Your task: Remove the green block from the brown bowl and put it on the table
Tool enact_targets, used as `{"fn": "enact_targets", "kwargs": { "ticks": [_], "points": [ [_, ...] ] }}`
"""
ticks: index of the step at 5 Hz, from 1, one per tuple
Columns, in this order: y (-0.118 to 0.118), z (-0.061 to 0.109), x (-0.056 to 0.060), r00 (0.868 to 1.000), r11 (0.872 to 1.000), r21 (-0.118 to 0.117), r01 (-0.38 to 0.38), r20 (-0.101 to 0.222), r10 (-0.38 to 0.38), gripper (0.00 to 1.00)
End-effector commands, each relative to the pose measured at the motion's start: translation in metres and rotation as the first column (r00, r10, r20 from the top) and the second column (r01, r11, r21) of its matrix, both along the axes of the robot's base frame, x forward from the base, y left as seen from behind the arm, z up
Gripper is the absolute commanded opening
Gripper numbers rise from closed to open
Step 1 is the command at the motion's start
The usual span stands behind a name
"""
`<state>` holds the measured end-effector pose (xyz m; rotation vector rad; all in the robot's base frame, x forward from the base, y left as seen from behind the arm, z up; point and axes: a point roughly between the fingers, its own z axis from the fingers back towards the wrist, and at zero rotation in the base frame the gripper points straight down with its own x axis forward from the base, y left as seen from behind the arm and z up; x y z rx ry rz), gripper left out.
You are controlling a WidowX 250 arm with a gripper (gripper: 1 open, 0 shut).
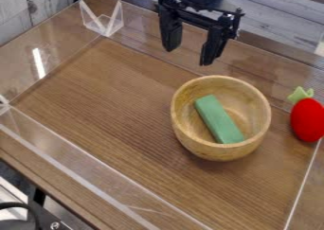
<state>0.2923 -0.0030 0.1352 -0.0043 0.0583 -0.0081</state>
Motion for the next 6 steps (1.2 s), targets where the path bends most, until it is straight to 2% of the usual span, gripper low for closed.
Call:
{"fn": "enact_targets", "kwargs": {
  "ticks": [1,2,3,4,6],
  "points": [
    [-0.005,-0.016,0.005,0.997,0.997,-0.003,-0.072,-0.031,0.072,1.00],
    [-0.014,-0.031,0.001,0.975,0.975,-0.012,-0.221,-0.035,0.220,1.00],
    [-0.021,-0.041,-0.002,0.933,0.933,-0.025,-0.360,-0.025,0.360,1.00],
    [-0.022,-0.044,-0.005,0.882,0.881,-0.037,-0.471,-0.012,0.471,1.00],
    [-0.023,-0.044,-0.008,0.767,0.766,-0.060,-0.640,0.007,0.642,1.00]
  ]
}}
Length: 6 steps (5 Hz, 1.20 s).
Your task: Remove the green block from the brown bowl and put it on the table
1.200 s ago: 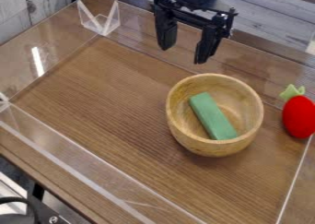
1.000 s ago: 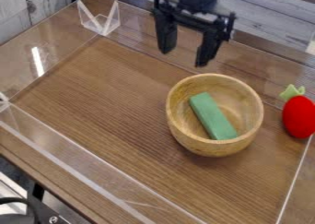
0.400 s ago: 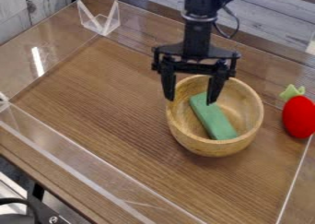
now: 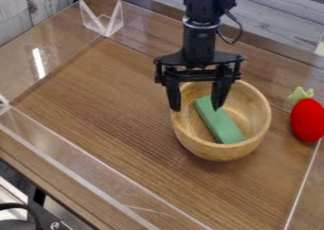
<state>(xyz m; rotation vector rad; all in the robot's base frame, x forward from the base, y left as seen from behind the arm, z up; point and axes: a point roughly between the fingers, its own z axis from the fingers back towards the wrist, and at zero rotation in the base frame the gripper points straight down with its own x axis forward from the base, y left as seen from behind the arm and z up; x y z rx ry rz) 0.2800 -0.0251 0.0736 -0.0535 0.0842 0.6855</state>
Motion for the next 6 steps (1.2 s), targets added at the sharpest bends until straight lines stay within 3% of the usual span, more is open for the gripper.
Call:
{"fn": "enact_targets", "kwargs": {
  "ticks": [1,2,4,6],
  "points": [
    [0.003,0.013,0.010,0.997,1.000,-0.005,-0.016,0.069,0.016,1.00],
    [0.006,0.008,0.016,0.997,1.000,-0.001,-0.023,0.072,0.023,1.00],
    [-0.009,-0.021,0.030,0.987,0.990,0.010,-0.142,0.083,0.141,1.00],
    [-0.025,-0.014,0.035,0.974,0.978,0.030,-0.208,0.092,0.205,1.00]
  ]
}}
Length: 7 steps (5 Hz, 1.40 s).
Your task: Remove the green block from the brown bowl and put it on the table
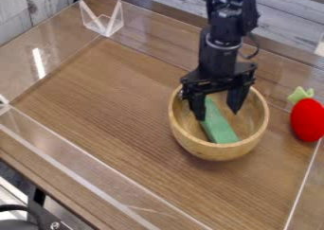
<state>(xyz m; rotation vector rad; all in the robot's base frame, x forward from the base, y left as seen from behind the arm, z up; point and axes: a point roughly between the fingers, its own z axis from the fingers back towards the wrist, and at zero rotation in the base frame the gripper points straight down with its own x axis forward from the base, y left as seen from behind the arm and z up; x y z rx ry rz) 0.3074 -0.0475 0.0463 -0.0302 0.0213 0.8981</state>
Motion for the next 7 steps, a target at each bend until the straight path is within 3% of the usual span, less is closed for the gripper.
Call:
{"fn": "enact_targets", "kwargs": {
  "ticks": [1,2,4,6,7],
  "points": [
    [-0.006,0.013,0.005,0.998,0.999,0.004,0.035,0.044,-0.035,1.00],
    [-0.009,0.013,0.002,0.997,0.998,0.010,0.065,0.043,-0.066,1.00],
    [-0.009,0.037,0.004,0.990,0.991,0.011,0.134,0.045,-0.134,1.00],
    [0.012,0.025,0.000,0.987,0.987,0.007,0.159,0.029,-0.160,1.00],
    [0.011,0.014,0.003,0.992,0.992,0.003,0.126,0.025,-0.126,1.00]
  ]
}}
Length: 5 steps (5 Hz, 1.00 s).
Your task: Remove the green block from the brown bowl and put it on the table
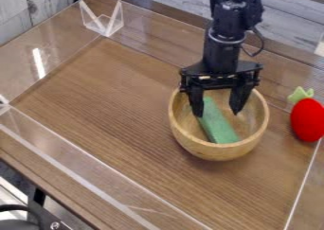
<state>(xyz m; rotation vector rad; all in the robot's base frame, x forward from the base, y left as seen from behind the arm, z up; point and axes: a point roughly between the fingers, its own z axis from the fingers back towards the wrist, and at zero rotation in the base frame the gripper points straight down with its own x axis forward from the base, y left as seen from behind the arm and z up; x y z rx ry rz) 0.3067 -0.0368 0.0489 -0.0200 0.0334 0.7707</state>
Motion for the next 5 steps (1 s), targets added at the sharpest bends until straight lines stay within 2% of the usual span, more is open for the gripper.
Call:
{"fn": "enact_targets", "kwargs": {
  "ticks": [1,2,4,5],
  "points": [
    [-0.003,0.000,0.006,0.999,1.000,-0.003,-0.025,0.033,0.025,1.00],
    [0.001,0.001,0.004,0.999,1.000,-0.005,-0.025,0.033,0.025,0.00],
    [0.017,0.024,0.002,0.997,0.998,-0.064,0.009,0.077,-0.004,0.00],
    [0.026,0.046,0.003,0.993,0.995,-0.100,0.025,0.119,-0.013,0.00]
  ]
}}
